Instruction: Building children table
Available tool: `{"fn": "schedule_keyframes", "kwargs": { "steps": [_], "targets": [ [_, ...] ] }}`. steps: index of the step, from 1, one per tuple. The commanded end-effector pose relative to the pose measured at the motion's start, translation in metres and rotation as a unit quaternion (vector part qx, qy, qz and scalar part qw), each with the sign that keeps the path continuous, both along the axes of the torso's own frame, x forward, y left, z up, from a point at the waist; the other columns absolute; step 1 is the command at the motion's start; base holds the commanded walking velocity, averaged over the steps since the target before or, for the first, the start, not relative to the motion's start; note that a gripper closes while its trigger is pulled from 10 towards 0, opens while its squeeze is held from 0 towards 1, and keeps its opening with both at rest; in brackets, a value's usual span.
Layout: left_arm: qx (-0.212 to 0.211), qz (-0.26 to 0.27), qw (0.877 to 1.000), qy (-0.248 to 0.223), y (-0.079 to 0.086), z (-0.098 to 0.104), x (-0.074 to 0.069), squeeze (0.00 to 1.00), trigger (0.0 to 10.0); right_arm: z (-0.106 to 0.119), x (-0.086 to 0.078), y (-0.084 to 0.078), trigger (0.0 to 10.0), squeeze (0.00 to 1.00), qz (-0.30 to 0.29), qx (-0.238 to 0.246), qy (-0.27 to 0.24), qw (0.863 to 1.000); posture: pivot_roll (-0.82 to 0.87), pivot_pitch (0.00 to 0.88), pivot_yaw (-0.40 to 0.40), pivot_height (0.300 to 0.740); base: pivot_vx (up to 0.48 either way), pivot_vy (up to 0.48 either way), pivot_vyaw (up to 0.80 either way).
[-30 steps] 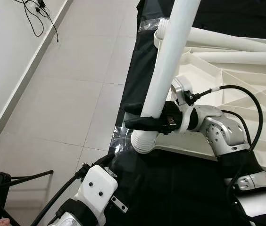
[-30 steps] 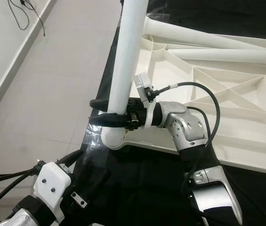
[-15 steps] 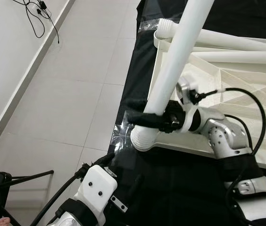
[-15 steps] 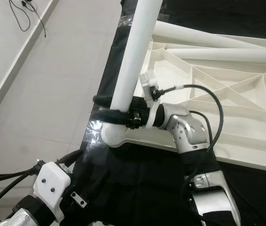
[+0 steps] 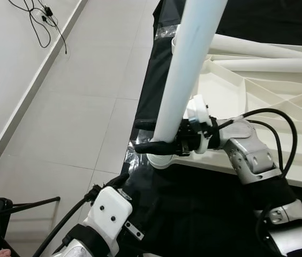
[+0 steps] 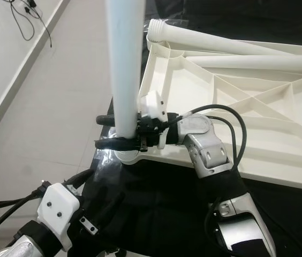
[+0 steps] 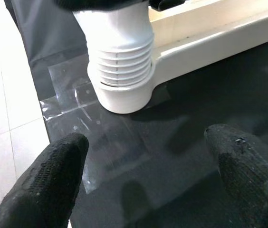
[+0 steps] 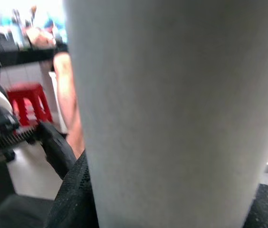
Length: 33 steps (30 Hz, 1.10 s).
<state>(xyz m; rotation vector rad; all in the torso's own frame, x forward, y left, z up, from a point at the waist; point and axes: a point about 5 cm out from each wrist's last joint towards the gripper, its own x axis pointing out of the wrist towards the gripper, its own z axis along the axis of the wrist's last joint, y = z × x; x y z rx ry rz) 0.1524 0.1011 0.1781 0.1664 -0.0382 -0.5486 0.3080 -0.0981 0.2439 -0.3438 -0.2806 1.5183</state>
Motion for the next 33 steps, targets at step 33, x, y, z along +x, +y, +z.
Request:
{"fn": "schedule_keyframes", "kwargs": {
  "steps": [33],
  "targets": [
    [0.007,0.001,1.000,0.010,0.001,-0.004,-0.002,0.00,10.0,-0.066,0.015,-0.010,10.0,0.00,-0.103,-0.156,0.142,0.972,0.05,0.379,0.092,0.740,0.000,0.000,0.00]
  ]
}}
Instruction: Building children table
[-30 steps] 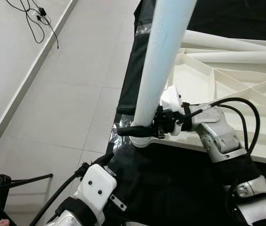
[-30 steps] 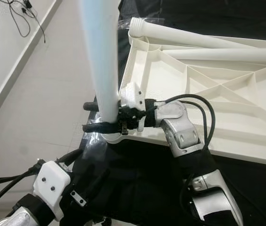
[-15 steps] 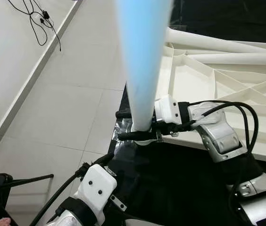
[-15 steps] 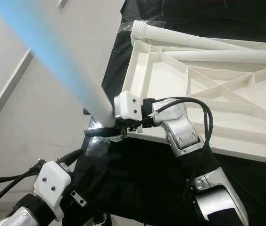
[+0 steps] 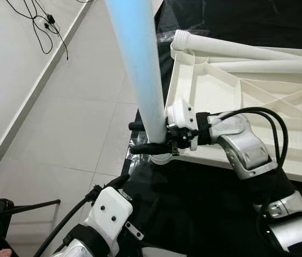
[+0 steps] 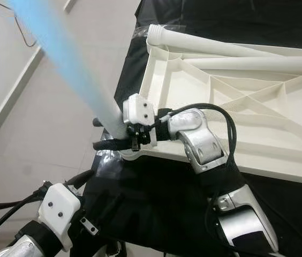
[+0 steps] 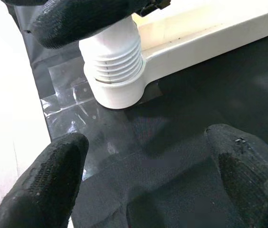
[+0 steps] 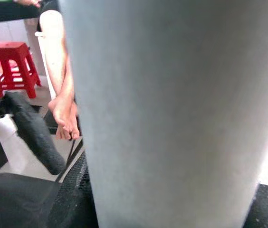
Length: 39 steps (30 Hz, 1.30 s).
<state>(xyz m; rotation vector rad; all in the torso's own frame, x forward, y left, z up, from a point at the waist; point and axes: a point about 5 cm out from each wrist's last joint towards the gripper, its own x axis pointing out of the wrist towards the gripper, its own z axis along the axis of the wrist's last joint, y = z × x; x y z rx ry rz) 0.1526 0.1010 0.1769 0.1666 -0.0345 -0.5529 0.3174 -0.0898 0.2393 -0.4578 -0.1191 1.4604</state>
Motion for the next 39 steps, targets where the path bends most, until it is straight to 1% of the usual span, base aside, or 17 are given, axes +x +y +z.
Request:
{"fn": "schedule_keyframes", "kwargs": {
  "steps": [1,3,7,9,10,13,15,17,19,20,21,24,30,32,34,36,39],
  "targets": [
    [0.006,0.003,1.000,0.008,0.001,-0.003,-0.002,0.00,10.0,-0.061,0.006,-0.019,10.0,0.00,-0.069,-0.072,0.126,0.987,0.05,0.379,0.092,0.740,0.000,0.000,0.00],
    [0.006,0.003,1.000,0.008,0.001,-0.003,-0.003,0.00,10.0,-0.068,0.007,-0.019,10.0,0.00,-0.077,-0.058,0.156,0.983,0.05,0.381,0.092,0.740,0.000,0.000,0.00],
    [0.005,0.003,1.000,0.008,0.001,-0.002,-0.004,0.00,10.0,-0.067,0.005,-0.017,10.0,0.00,-0.053,-0.035,0.136,0.989,0.05,0.385,0.093,0.740,0.000,0.000,0.00],
    [0.004,0.003,1.000,0.009,0.001,-0.002,-0.005,0.00,10.0,-0.065,0.002,-0.016,10.0,0.00,-0.030,-0.007,0.139,0.990,0.05,0.386,0.096,0.740,0.000,0.000,0.00],
    [0.004,0.003,1.000,0.009,0.001,-0.002,-0.005,0.00,10.0,-0.065,0.002,-0.016,10.0,0.00,-0.030,-0.007,0.139,0.990,0.05,0.386,0.096,0.740,0.000,0.000,0.00],
    [0.004,0.002,1.000,0.011,0.001,-0.002,-0.006,0.00,10.0,-0.062,0.001,-0.016,10.0,0.00,-0.002,0.024,0.143,0.989,0.06,0.386,0.099,0.740,0.000,0.000,0.00],
    [0.004,0.002,1.000,0.011,0.001,-0.002,-0.006,0.00,10.0,-0.061,0.002,-0.017,10.0,0.00,0.002,0.029,0.143,0.989,0.06,0.386,0.099,0.740,0.000,0.000,0.00],
    [0.005,0.001,1.000,0.013,0.001,-0.002,-0.008,0.00,10.0,-0.057,0.004,-0.017,10.0,0.00,0.026,0.036,0.144,0.989,0.07,0.389,0.103,0.740,0.000,0.000,0.00],
    [0.006,0.001,1.000,0.015,0.002,-0.001,-0.010,0.00,10.0,-0.051,0.006,-0.018,10.0,0.00,0.055,0.027,0.143,0.988,0.08,0.390,0.106,0.740,0.000,0.000,0.00],
    [0.006,0.001,1.000,0.015,0.002,-0.001,-0.010,0.00,10.0,-0.051,0.006,-0.018,10.0,0.00,0.055,0.027,0.143,0.988,0.08,0.390,0.106,0.740,0.000,0.000,0.00],
    [0.007,0.001,1.000,0.016,0.002,-0.001,-0.010,0.00,10.0,-0.048,0.007,-0.017,10.0,0.00,0.072,0.014,0.135,0.988,0.08,0.391,0.108,0.740,0.000,0.000,0.00],
    [0.008,0.000,1.000,0.017,0.003,-0.001,-0.012,0.00,10.0,-0.043,0.010,-0.017,10.0,0.00,0.092,-0.006,0.123,0.988,0.09,0.390,0.109,0.740,0.000,0.000,0.00],
    [0.010,0.000,1.000,0.019,0.003,-0.001,-0.013,0.00,10.0,-0.039,0.015,-0.011,10.0,0.00,0.111,-0.026,0.111,0.987,0.09,0.389,0.108,0.740,0.000,0.000,0.00],
    [0.010,0.000,1.000,0.019,0.003,-0.001,-0.013,0.00,10.0,-0.044,0.017,-0.010,10.0,0.00,0.092,-0.030,0.108,0.989,0.10,0.386,0.106,0.740,0.000,0.000,0.00],
    [0.011,0.001,1.000,0.019,0.003,-0.001,-0.013,0.00,10.0,-0.046,0.018,-0.011,10.0,0.00,0.088,-0.031,0.107,0.990,0.10,0.386,0.106,0.740,0.000,0.000,0.00],
    [0.011,0.001,1.000,0.018,0.002,-0.001,-0.012,0.00,10.0,-0.056,0.019,-0.014,10.0,0.00,0.042,-0.041,0.106,0.993,0.09,0.388,0.099,0.740,0.000,0.000,0.00],
    [0.011,0.001,1.000,0.018,0.002,-0.002,-0.011,0.00,10.0,-0.060,0.019,-0.016,10.0,0.00,0.025,-0.044,0.108,0.993,0.09,0.387,0.097,0.740,0.000,0.000,0.00]
  ]
}}
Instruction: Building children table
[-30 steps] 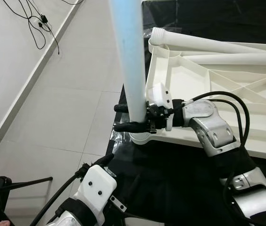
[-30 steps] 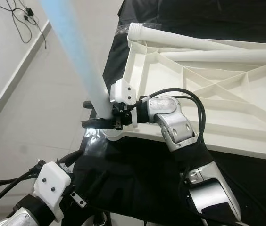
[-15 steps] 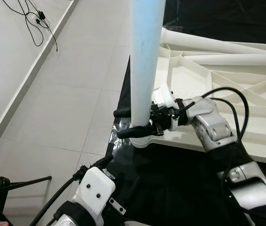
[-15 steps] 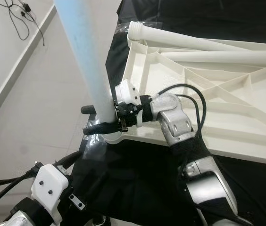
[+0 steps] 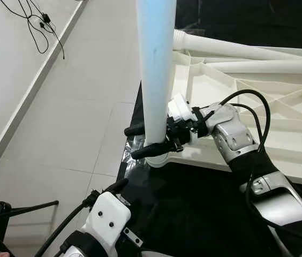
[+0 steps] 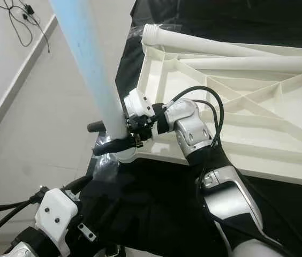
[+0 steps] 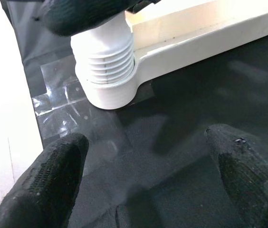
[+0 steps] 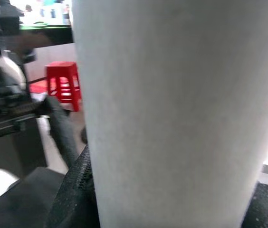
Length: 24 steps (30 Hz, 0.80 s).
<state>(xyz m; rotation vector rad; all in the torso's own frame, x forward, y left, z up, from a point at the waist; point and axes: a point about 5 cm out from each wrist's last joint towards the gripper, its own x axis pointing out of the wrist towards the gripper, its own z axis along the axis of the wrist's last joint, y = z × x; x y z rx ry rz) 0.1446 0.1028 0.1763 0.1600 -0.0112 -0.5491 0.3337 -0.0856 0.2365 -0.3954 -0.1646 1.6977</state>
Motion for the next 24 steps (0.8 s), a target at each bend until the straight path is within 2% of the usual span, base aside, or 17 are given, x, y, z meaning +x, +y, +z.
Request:
{"fn": "schedule_keyframes", "kwargs": {
  "steps": [1,2,3,5,6,7,8,9,10,12,13,14,15,16,18,21,24],
  "targets": [
    [0.011,-0.002,1.000,0.006,0.000,-0.001,-0.003,0.00,10.0,-0.058,0.003,-0.021,10.0,0.00,-0.090,-0.071,0.079,0.990,0.09,0.387,0.097,0.740,0.000,0.000,0.00],
    [0.011,-0.001,1.000,0.005,0.000,-0.002,-0.002,0.00,10.0,-0.066,0.002,-0.024,10.0,0.00,-0.141,-0.072,0.088,0.983,0.07,0.382,0.084,0.740,0.000,0.000,0.00],
    [0.011,-0.001,1.000,0.005,0.000,-0.002,-0.002,0.00,10.0,-0.066,0.002,-0.024,10.0,0.00,-0.141,-0.072,0.088,0.983,0.07,0.382,0.084,0.740,0.000,0.000,0.00],
    [0.011,0.000,1.000,0.002,0.000,-0.003,0.001,0.00,10.0,-0.081,-0.011,-0.024,10.0,0.00,-0.260,-0.041,0.094,0.960,0.05,0.373,0.068,0.740,0.000,0.000,0.00],
    [0.011,0.000,1.000,0.002,0.000,-0.003,0.001,0.00,10.0,-0.081,-0.011,-0.024,10.0,0.00,-0.260,-0.041,0.094,0.960,0.05,0.373,0.068,0.740,0.000,0.000,0.00],
    [0.011,0.001,1.000,-0.001,0.000,-0.004,0.003,0.00,10.0,-0.084,-0.023,-0.024,10.0,0.00,-0.346,-0.003,0.104,0.933,0.04,0.368,0.066,0.740,0.000,0.000,0.00],
    [0.011,0.001,1.000,-0.001,0.000,-0.004,0.003,0.00,10.0,-0.084,-0.023,-0.024,10.0,0.00,-0.346,-0.003,0.104,0.933,0.04,0.368,0.066,0.740,0.000,0.000,0.00],
    [0.012,0.001,1.000,-0.003,0.000,-0.005,0.005,0.00,10.0,-0.084,-0.029,-0.030,10.0,0.00,-0.438,0.025,0.102,0.893,0.03,0.362,0.072,0.740,0.000,0.000,0.00],
    [0.012,0.001,1.000,-0.003,0.000,-0.005,0.005,0.00,10.0,-0.084,-0.029,-0.030,10.0,0.00,-0.438,0.025,0.102,0.893,0.03,0.362,0.072,0.740,0.000,0.000,0.00],
    [0.016,-0.003,1.000,-0.008,0.000,-0.006,0.010,0.00,10.0,-0.082,-0.037,-0.043,10.0,0.00,-0.555,0.054,0.097,0.824,0.02,0.345,0.076,0.740,0.000,0.000,0.00],
    [0.016,-0.003,1.000,-0.008,0.000,-0.006,0.010,0.00,10.0,-0.082,-0.037,-0.043,10.0,0.00,-0.555,0.054,0.097,0.824,0.02,0.345,0.076,0.740,0.000,0.000,0.00],
    [0.020,-0.006,1.000,-0.012,0.001,-0.007,0.013,0.00,10.0,-0.079,-0.040,-0.044,10.0,0.00,-0.590,0.070,0.095,0.799,0.01,0.330,0.078,0.740,0.000,0.000,0.00],
    [0.020,-0.006,1.000,-0.012,0.001,-0.007,0.013,0.00,10.0,-0.079,-0.040,-0.044,10.0,0.00,-0.590,0.070,0.095,0.799,0.01,0.330,0.078,0.740,0.000,0.000,0.00],
    [0.023,-0.008,1.000,-0.014,0.001,-0.008,0.015,0.00,10.0,-0.078,-0.042,-0.044,10.0,0.00,-0.608,0.081,0.096,0.784,0.01,0.326,0.077,0.740,0.000,0.000,0.00],
    [0.023,-0.008,1.000,-0.014,0.001,-0.008,0.015,0.00,10.0,-0.078,-0.042,-0.044,10.0,0.00,-0.608,0.081,0.096,0.784,0.01,0.326,0.077,0.740,0.000,0.000,0.00],
    [0.036,0.003,0.999,-0.030,0.006,-0.009,0.027,0.00,10.0,-0.077,-0.048,-0.033,10.0,0.00,-0.642,0.125,0.096,0.751,0.01,0.277,0.068,0.740,0.000,0.000,0.00],
    [0.040,0.009,0.998,-0.036,0.009,-0.008,0.030,0.00,10.0,-0.077,-0.046,-0.032,10.0,0.00,-0.647,0.138,0.095,0.744,0.01,0.267,0.066,0.740,0.000,0.000,0.00]
  ]
}}
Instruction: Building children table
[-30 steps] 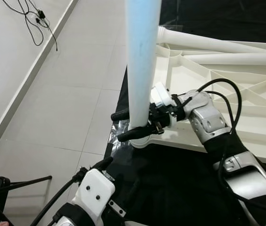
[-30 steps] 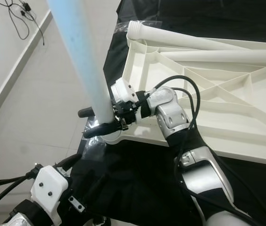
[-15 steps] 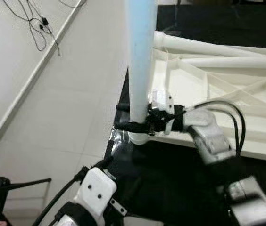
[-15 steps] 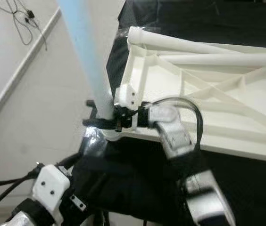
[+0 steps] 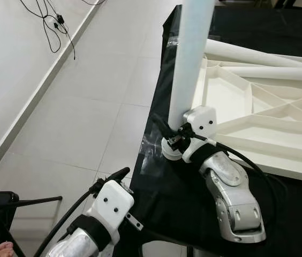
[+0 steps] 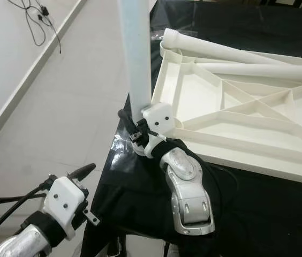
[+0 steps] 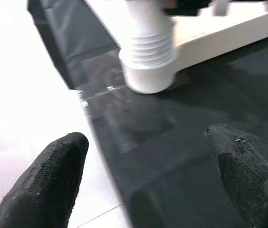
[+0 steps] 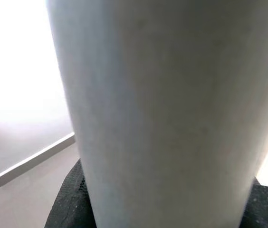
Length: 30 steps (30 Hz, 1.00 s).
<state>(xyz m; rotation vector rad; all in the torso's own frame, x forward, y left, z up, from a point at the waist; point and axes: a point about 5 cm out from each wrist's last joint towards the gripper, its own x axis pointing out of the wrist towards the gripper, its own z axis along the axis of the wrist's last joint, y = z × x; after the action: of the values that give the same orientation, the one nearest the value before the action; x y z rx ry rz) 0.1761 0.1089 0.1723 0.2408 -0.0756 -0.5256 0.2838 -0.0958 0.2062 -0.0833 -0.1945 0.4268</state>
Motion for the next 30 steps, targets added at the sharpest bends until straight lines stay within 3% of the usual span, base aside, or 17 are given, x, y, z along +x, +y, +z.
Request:
{"fn": "schedule_keyframes", "kwargs": {
  "steps": [1,7,15,20,22,30],
  "targets": [
    [0.012,0.005,1.000,0.002,0.006,-0.004,0.003,0.00,10.0,-0.047,0.005,-0.021,10.0,0.00,-0.080,0.016,0.112,0.990,0.01,0.253,0.067,0.740,0.000,0.000,0.00],
    [0.021,0.022,0.999,-0.017,0.017,0.003,0.011,0.00,10.0,-0.050,0.001,-0.025,10.0,0.00,-0.127,0.042,0.131,0.982,0.02,0.228,0.070,0.740,0.000,0.000,0.00],
    [0.020,0.033,0.995,-0.087,0.036,0.040,0.035,0.00,10.0,-0.050,-0.009,-0.011,10.0,0.00,-0.154,0.061,0.142,0.976,0.03,0.211,0.078,0.740,0.000,0.000,0.00],
    [0.015,0.015,0.993,-0.112,0.036,0.057,0.044,0.00,10.0,-0.051,-0.009,-0.007,10.0,0.00,-0.153,0.067,0.141,0.976,0.03,0.209,0.083,0.740,0.000,0.000,0.00],
    [-0.006,-0.015,0.991,-0.135,0.032,0.077,0.055,0.00,10.0,-0.053,-0.008,-0.005,10.0,0.00,-0.154,0.077,0.144,0.974,0.02,0.205,0.094,0.740,0.000,0.000,0.00],
    [-0.064,-0.061,0.984,-0.153,0.026,0.104,0.068,0.00,10.0,-0.053,-0.009,-0.005,10.0,0.00,-0.150,0.105,0.152,0.971,0.01,0.203,0.103,0.740,0.000,0.000,0.00]
  ]
}}
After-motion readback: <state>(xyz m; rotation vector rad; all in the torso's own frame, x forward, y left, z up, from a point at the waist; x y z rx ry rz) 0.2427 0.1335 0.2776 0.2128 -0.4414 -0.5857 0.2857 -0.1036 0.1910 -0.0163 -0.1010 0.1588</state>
